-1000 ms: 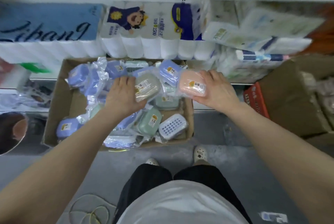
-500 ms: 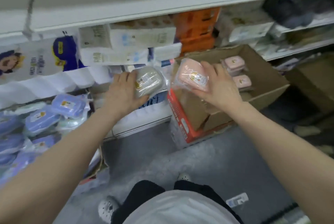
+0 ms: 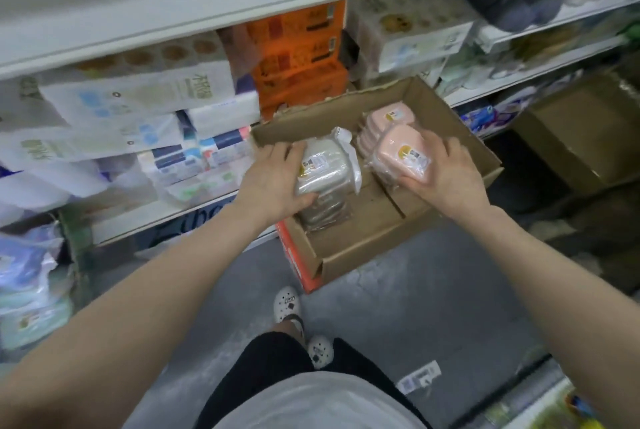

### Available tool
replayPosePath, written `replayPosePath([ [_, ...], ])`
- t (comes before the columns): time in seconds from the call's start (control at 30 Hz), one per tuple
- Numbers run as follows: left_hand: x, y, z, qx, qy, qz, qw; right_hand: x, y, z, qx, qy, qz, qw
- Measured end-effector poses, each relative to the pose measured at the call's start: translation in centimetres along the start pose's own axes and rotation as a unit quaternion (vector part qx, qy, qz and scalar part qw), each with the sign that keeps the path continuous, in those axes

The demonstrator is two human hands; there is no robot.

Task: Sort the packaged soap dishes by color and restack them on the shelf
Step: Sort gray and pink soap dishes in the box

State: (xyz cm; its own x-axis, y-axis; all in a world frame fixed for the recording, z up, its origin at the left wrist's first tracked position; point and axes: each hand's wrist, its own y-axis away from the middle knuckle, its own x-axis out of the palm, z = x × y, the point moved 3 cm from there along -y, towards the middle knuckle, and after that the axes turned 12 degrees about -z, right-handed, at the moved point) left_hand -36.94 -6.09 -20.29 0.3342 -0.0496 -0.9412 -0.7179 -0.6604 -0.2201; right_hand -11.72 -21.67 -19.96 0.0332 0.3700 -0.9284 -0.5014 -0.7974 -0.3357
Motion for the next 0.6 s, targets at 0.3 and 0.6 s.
replayPosePath([
  [0.3,8.8,-4.5,-1.3,-0.020,-0.044,0.151,0.987,4.6,-2.3,-6.2,0.044,0.025,0.087,0.995],
  [0.6,13.1,-4.4,-1.2,-0.118,-0.151,0.217,0.957,10.4,-8.3,-10.4,-0.104,0.068,0.222,0.967],
])
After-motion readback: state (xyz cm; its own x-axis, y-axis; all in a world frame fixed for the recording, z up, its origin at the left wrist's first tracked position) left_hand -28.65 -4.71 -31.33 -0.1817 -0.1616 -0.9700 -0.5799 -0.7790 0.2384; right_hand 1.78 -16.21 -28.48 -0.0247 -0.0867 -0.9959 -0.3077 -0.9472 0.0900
